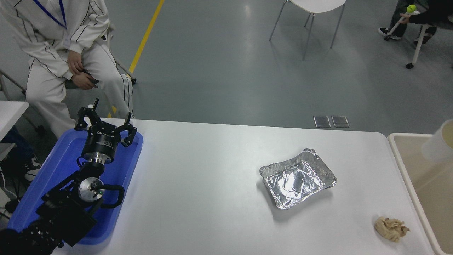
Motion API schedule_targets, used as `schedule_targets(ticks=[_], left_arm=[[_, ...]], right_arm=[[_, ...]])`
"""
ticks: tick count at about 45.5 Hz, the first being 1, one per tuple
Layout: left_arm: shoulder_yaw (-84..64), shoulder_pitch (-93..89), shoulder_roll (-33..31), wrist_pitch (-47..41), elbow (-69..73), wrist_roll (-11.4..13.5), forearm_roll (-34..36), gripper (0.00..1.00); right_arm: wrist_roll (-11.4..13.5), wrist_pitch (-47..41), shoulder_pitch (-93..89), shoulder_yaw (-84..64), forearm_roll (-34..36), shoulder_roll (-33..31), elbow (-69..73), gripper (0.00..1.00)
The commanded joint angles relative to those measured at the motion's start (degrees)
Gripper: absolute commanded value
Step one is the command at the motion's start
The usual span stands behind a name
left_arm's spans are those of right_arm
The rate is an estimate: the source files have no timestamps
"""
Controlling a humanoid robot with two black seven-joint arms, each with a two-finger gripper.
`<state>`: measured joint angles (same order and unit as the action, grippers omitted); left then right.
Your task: Pick up paper cup place in dustbin
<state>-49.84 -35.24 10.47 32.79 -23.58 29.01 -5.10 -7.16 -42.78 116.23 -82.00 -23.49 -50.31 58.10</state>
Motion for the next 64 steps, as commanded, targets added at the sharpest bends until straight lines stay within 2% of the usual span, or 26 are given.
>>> schedule_targets(ticks=[1, 21, 31, 35, 48, 57, 64], left_arm=[[0.00, 0.00, -0.01, 0.00, 0.02, 0.00, 0.00, 1.00], [0.00, 0.00, -0.01, 0.00, 0.02, 0.00, 0.00, 1.00], [0.00, 0.00, -0.01, 0.00, 0.02, 0.00, 0.00, 1.00], [0.00, 0.00, -0.01, 0.00, 0.02, 0.00, 0.00, 1.00], [0.00, 0.00, -0.01, 0.00, 0.02, 0.00, 0.00, 1.00], [0.00, 0.09, 0.08, 0.00, 0.02, 0.09, 0.00, 1.00], [0.00, 0.09, -0.01, 0.00, 0.02, 0.09, 0.00, 1.00]], right_arm=[[0.22, 3.50, -12.86, 2.19, 7.49, -1.28, -11.94, 0.00], [0.48, 4.20, -48.54, 28.12, 8.55, 1.09, -38.76, 0.00], [0.75, 13.68, -62.43, 35.67, 8.81, 6.36, -45.18, 0.00], [2.50, 16.06, -64.37, 37.70, 8.90, 8.12, -45.18, 0.00], [11.90, 27.04, -71.32, 43.24, 14.17, 12.34, -45.27, 0.00], [13.58, 33.90, -74.30, 45.09, 14.97, 14.01, -45.97, 0.00], [13.67, 35.58, -75.36, 46.32, 15.14, 14.80, -46.85, 0.00]])
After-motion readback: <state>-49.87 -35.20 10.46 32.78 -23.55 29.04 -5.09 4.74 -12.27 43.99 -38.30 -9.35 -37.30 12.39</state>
